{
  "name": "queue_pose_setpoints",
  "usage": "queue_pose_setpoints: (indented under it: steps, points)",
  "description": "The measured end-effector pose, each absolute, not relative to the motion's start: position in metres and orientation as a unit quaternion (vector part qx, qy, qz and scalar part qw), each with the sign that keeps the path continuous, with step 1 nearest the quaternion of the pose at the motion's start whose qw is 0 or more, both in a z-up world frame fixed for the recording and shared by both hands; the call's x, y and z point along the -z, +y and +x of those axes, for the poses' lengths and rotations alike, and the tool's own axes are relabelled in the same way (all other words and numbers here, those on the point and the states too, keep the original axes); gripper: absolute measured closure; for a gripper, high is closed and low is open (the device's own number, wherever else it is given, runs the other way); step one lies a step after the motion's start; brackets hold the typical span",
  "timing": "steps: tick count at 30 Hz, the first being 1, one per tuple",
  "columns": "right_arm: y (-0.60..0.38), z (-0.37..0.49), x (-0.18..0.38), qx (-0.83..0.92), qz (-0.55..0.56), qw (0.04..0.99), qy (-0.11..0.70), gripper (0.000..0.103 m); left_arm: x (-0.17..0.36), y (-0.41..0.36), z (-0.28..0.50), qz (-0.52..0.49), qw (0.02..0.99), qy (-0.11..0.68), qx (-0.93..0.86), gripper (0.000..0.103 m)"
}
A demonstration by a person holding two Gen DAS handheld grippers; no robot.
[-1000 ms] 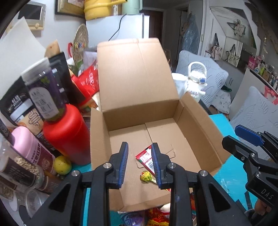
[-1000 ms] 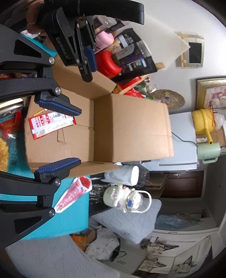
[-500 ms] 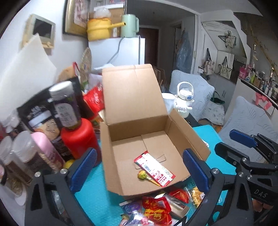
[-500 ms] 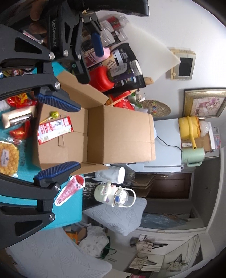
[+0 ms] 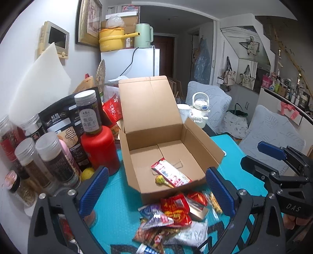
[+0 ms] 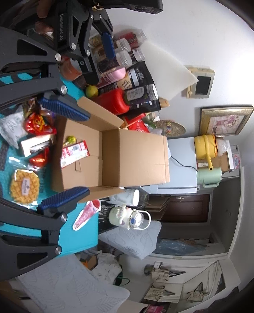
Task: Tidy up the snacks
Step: 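Move both tools back toward the snack pile, then grasp the blue tablet tube with the right tool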
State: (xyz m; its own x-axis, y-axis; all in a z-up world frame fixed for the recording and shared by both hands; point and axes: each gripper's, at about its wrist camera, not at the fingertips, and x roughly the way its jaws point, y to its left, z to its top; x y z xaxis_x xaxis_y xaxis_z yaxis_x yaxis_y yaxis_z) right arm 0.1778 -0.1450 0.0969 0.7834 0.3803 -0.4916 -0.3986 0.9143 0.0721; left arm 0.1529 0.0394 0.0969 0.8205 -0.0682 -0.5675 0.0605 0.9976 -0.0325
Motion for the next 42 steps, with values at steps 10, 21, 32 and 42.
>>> queue_pose_setpoints:
  steps: [10, 21, 32, 42]
  points:
    - [-0.138, 0.141, -0.086, -0.215, -0.020, 0.941, 0.261, 0.029, -0.088, 0.049, 0.112, -0.009, 0.958, 0.284, 0.034, 0.002]
    - [-0.127, 0.111, -0.053, -0.241, -0.011, 0.925, 0.292, 0.029, -0.058, 0.060, 0.076, -0.015, 0.950, 0.310, 0.029, 0.002]
    - [-0.116, 0.094, -0.003, -0.270, -0.011, 0.901, 0.340, 0.029, -0.016, 0.069, 0.052, -0.028, 0.940, 0.340, 0.026, 0.002]
    - [-0.107, 0.083, 0.035, -0.307, -0.004, 0.878, 0.368, 0.028, 0.017, 0.081, 0.041, -0.043, 0.926, 0.374, 0.023, 0.002]
